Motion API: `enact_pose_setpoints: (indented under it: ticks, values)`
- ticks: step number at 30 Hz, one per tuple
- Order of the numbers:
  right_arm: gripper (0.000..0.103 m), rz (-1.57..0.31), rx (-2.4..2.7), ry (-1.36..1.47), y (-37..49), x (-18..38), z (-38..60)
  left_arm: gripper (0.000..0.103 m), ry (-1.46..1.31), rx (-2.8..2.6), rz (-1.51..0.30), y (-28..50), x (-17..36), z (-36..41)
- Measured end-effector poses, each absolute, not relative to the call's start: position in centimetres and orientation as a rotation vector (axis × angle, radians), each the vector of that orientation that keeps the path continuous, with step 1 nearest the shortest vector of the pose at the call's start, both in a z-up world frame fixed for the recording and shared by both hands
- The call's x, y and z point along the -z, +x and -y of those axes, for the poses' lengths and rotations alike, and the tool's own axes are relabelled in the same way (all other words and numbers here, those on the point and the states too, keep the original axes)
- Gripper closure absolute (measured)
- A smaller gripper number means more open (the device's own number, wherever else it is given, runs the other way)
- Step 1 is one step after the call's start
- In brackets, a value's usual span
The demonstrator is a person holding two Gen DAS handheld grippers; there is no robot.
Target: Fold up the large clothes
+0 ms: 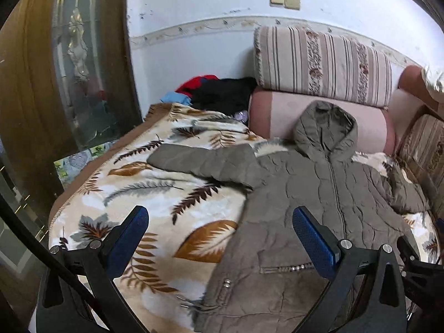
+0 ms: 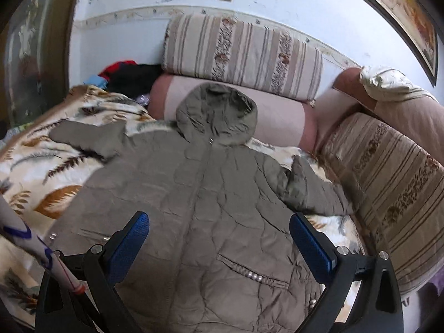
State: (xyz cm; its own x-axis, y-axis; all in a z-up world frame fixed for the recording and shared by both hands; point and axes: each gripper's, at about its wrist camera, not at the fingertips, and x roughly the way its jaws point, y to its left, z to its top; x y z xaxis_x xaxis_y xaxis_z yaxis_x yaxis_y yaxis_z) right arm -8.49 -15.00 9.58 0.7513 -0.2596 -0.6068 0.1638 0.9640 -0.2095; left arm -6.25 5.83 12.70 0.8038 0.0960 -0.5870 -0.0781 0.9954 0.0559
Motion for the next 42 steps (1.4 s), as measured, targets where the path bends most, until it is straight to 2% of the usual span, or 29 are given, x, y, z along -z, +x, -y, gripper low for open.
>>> enact_pose_setpoints:
  ticks: [11,21,33,42]
  values:
    - [0.000,-0.817,0.271,-0.077,-6.3,-5.2,17.9,0.000,0.076,-0.081,-0.718,-3.2,-9.5,-3.3]
    - [0.000,-0.880,0.304,-0.054,-4.6,-3.7,18.8,0.000,0.104,-0.093,-0.760,-1.9,-7.6,-3.7]
    - [0.000,-0.927,0.314,-0.059,-3.6,-2.9,18.3,0.000,0.049,-0.158,-0.798,0.0,-6.1,-7.7]
    - [0.000,-0.952,0.264,-0.045,-2.3,-1.9,17.4,0.000,-0.016,-0.294,-0.805,4.4,-5.7,-15.1]
